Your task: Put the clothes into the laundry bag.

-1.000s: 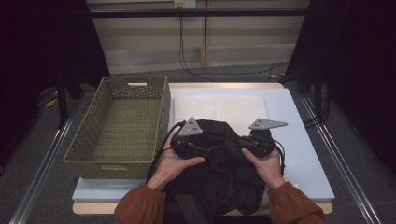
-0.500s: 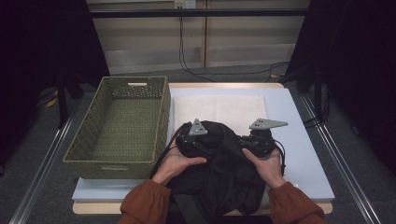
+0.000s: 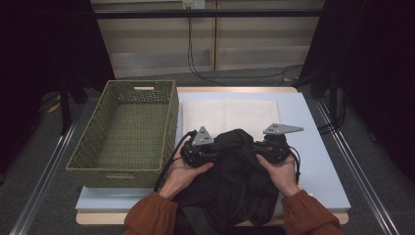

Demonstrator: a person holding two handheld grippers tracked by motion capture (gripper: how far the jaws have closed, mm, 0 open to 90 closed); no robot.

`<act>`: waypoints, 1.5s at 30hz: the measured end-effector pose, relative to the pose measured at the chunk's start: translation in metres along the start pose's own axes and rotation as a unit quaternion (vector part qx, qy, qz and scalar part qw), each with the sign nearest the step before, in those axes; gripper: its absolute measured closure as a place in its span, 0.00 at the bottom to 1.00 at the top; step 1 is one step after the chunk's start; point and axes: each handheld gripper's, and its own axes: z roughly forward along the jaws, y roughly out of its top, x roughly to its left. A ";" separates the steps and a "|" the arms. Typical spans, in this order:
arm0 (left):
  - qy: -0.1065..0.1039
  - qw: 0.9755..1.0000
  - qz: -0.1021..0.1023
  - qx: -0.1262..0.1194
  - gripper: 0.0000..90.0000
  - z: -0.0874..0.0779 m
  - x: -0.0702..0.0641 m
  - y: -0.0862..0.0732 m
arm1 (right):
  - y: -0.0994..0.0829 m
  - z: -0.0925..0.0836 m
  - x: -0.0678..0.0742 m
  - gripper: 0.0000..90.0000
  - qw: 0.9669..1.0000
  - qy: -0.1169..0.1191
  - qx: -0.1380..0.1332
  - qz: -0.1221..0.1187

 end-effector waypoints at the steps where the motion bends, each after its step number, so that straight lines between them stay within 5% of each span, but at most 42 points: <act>1: -0.003 1.000 -0.001 -0.007 0.75 -0.003 -0.001 0.001 | 0.000 0.000 0.000 0.99 1.000 0.000 0.000 0.001; 4: -0.001 1.000 0.008 -0.011 0.76 -0.008 -0.005 0.004 | 0.000 0.000 0.000 0.99 1.000 0.000 -0.001 0.004; 10: -0.040 0.998 0.035 -0.026 0.83 -0.022 -0.022 0.014 | -0.001 0.000 -0.003 0.99 1.000 0.000 -0.004 0.009; 16: -0.088 0.995 0.038 -0.038 0.82 -0.001 -0.032 0.014 | -0.003 0.003 -0.001 0.99 1.000 -0.008 -0.015 0.018; 20: -0.119 0.992 0.043 -0.024 0.82 0.018 -0.042 0.009 | -0.004 0.005 -0.003 0.99 1.000 -0.005 -0.017 0.021; 25: -0.112 0.992 0.064 0.009 0.83 0.036 -0.048 0.006 | -0.001 0.004 0.001 0.99 1.000 0.001 -0.024 0.016; 27: -0.089 0.993 0.068 0.026 0.84 0.044 -0.048 0.003 | 0.002 0.002 0.004 0.99 1.000 0.004 -0.028 0.003; 32: -0.050 0.996 0.048 0.050 0.85 0.059 -0.033 -0.003 | 0.010 -0.003 0.016 0.99 0.999 0.002 -0.029 -0.018; 37: -0.026 0.997 0.039 0.067 0.85 0.066 -0.022 -0.003 | 0.010 -0.005 0.022 0.99 0.999 -0.001 -0.024 -0.022; 40: -0.021 0.997 0.023 0.074 0.85 0.067 -0.019 -0.004 | 0.005 -0.002 0.024 0.99 1.000 0.001 -0.012 -0.026; 45: -0.056 0.997 0.017 0.048 0.72 0.054 -0.018 -0.005 | 0.001 -0.002 0.025 0.99 1.000 0.002 -0.012 -0.026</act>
